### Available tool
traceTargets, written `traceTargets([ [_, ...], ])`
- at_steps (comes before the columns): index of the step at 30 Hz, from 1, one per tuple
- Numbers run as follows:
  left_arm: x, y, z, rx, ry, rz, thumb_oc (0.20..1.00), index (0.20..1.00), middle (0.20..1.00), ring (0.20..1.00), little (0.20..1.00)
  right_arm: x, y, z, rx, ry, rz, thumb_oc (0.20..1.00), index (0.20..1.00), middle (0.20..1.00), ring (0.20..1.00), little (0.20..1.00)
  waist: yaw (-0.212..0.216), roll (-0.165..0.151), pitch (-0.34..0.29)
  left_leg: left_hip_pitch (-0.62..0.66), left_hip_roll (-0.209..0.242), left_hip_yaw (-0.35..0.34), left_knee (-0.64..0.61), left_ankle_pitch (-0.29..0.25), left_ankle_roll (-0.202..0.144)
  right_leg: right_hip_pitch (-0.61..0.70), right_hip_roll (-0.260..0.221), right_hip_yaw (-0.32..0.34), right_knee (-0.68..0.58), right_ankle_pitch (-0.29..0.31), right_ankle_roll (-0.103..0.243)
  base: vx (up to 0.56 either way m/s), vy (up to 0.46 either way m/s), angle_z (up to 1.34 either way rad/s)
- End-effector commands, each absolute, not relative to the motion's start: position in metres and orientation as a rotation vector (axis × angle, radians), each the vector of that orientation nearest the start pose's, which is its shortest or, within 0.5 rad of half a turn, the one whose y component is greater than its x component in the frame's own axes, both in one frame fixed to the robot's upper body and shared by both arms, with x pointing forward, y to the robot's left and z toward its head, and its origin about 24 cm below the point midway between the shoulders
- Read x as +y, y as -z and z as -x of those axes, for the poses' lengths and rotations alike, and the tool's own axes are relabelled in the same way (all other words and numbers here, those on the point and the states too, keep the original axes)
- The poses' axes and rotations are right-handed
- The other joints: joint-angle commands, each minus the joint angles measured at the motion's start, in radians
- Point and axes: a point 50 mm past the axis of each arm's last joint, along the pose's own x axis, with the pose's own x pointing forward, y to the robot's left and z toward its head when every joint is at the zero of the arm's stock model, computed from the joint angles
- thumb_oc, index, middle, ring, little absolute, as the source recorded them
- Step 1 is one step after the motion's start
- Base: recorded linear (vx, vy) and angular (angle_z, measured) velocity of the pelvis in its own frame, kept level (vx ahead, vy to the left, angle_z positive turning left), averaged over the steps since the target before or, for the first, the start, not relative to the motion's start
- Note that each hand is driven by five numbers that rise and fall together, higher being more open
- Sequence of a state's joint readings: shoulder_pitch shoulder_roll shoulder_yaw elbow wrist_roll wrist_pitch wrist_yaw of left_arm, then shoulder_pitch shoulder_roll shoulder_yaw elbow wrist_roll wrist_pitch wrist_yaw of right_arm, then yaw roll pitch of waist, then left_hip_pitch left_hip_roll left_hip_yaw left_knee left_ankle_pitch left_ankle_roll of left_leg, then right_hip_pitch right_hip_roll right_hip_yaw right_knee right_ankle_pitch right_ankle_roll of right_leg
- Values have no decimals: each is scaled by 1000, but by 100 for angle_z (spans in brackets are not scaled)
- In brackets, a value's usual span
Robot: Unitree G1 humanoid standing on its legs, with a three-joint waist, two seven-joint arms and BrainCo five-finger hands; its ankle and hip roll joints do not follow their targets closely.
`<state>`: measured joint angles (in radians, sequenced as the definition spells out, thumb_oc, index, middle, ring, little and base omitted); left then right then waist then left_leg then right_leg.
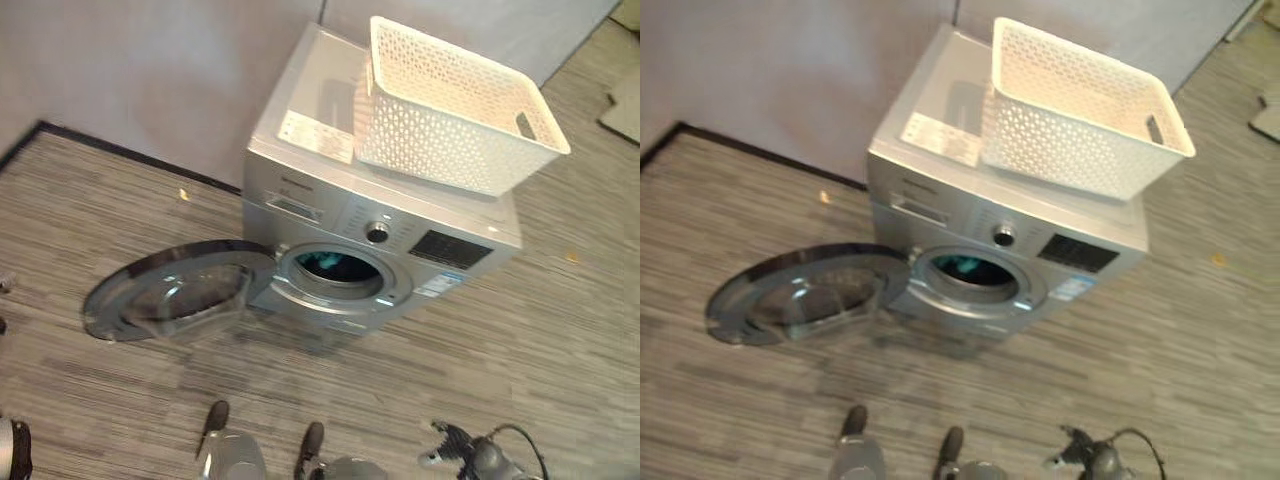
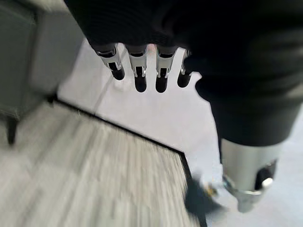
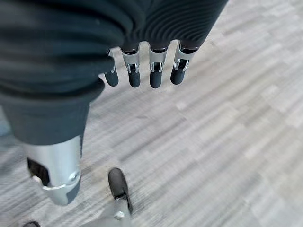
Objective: Grab the laundry basket,head to the washer,open it,put in the laundry and shut it.
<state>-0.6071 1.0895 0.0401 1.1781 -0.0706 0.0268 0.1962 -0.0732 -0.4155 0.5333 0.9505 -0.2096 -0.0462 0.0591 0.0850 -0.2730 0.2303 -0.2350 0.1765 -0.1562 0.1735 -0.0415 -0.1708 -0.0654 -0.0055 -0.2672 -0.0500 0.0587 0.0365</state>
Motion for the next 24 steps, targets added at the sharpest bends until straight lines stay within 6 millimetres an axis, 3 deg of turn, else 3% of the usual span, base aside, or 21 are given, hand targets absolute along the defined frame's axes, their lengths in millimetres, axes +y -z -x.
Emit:
traceTargets([
  [1,488,-191,-236,389,-948,-886,1000,1000,1000,1000,1000,-246,124,-156,930,-459,847,1000,1000,1000,1000,1000,-12,9,-11,10,38,29,-104,92,58,-14,-56,47,159,-157,66,-43,-53,-19],
  [4,479,-226,-256,296,-965,-892,1000,1000,1000,1000,1000,-238,126,-155,920,-504,851,1000,1000,1000,1000,1000,-18,-40,11,-28,45,26,-91,91,57,-40,-51,43,148,-135,77,-42,-44,-9],
  [5,478,-228,-257,293,-965,-894,1000,1000,1000,1000,1000,-237,126,-155,919,-503,847,1000,1000,1000,1000,1000,-16,-42,11,-31,45,25,-89,91,57,-42,-51,42,148,-134,77,-37,-49,-4],
  [6,473,-249,-265,259,-975,-945,1000,1000,1000,1000,1000,-233,127,-155,914,-533,852,1000,1000,1000,1000,1000,-22,-68,24,-54,48,19,-80,88,56,-58,-46,42,138,-121,82,-19,-38,-3],
  [10,466,-277,-271,184,-1003,-982,1000,1000,1000,1000,1000,-220,123,-166,848,-549,834,1000,1000,1000,1000,1000,-18,-110,50,-101,51,9,-58,78,54,-91,-39,41,128,-107,86,-10,-26,8],
  [13,463,-287,-274,150,-1013,-1005,1000,1000,1000,1000,1000,-213,120,-172,807,-565,833,1000,1000,1000,1000,1000,-20,-129,64,-131,48,4,-41,71,55,-108,-37,40,120,-94,90,0,0,0],
  [18,458,-275,-280,158,-983,-1029,1000,1000,1000,1000,1000,-208,115,-179,769,-577,836,1000,1000,1000,1000,1000,-30,-129,64,-139,42,11,-19,55,59,-117,-37,55,109,-83,96,4,3,2],
  [21,454,-226,-287,304,-852,-1086,1000,1000,1000,1000,1000,-212,105,-189,713,-561,836,1000,1000,1000,1000,1000,-37,-102,58,-118,32,27,-26,52,68,-111,-50,67,113,-84,96,16,39,-13],
  [22,449,-198,-289,391,-746,-1122,1000,1000,1000,1000,1000,-221,98,-192,700,-539,848,1000,1000,1000,1000,1000,-45,-76,49,-93,29,41,-34,48,71,-102,-57,71,117,-88,96,23,57,-19],
  [24,443,-186,-293,417,-659,-1154,1000,1000,1000,1000,1000,-233,91,-194,694,-512,864,1000,1000,1000,1000,1000,-51,-47,38,-65,28,56,-37,38,72,-88,-60,80,120,-95,97,36,47,-15],
])
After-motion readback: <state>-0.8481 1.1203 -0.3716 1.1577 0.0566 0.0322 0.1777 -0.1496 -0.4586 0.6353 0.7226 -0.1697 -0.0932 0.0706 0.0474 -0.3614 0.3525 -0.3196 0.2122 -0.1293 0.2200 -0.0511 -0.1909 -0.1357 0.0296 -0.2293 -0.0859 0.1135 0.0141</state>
